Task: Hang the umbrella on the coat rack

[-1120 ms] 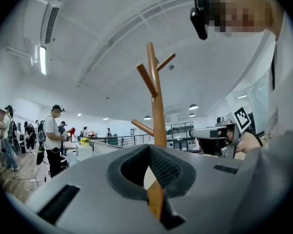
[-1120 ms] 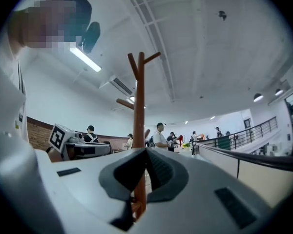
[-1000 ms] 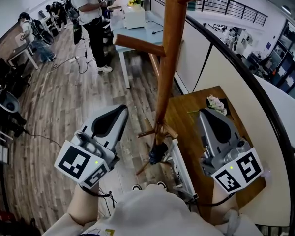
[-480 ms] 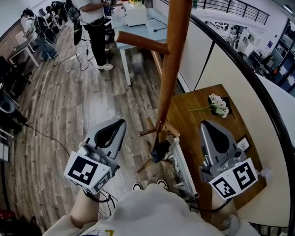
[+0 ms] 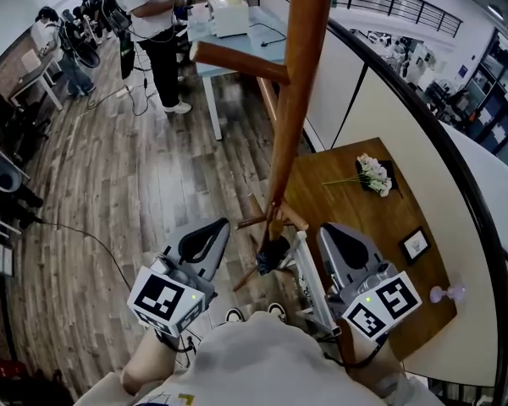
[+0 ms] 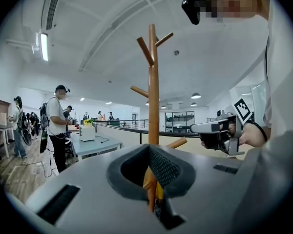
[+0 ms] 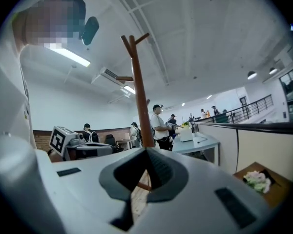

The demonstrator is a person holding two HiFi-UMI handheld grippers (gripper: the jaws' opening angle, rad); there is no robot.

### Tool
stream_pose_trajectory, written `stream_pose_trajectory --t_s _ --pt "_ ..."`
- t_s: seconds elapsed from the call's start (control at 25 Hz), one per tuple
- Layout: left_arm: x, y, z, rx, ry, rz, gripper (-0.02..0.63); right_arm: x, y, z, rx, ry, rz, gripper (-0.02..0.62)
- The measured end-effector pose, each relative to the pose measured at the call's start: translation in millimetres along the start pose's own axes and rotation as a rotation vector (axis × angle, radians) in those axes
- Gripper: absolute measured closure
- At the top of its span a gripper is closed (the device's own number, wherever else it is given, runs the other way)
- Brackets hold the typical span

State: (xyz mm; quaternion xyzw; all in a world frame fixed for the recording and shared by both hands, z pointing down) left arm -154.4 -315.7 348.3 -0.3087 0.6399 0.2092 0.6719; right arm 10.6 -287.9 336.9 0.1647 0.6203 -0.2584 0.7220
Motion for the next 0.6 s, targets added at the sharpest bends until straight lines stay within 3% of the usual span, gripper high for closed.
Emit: stream_pose_trajectory --t_s 0.6 --pt "4.6 -2.6 -2.7 0.014 -0.026 -0.004 0.603 2.9 -2.6 3.3 -0.02 0.001 0.015 0.592"
Point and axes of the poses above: the fingertips, and each gripper's own axes: y backward along the fingers, z to its right, x out of its top, the point moved 1 cm from there along y, backward along the fingers, and after that the axes turned 1 degree about -z, right-handed, at the moved point
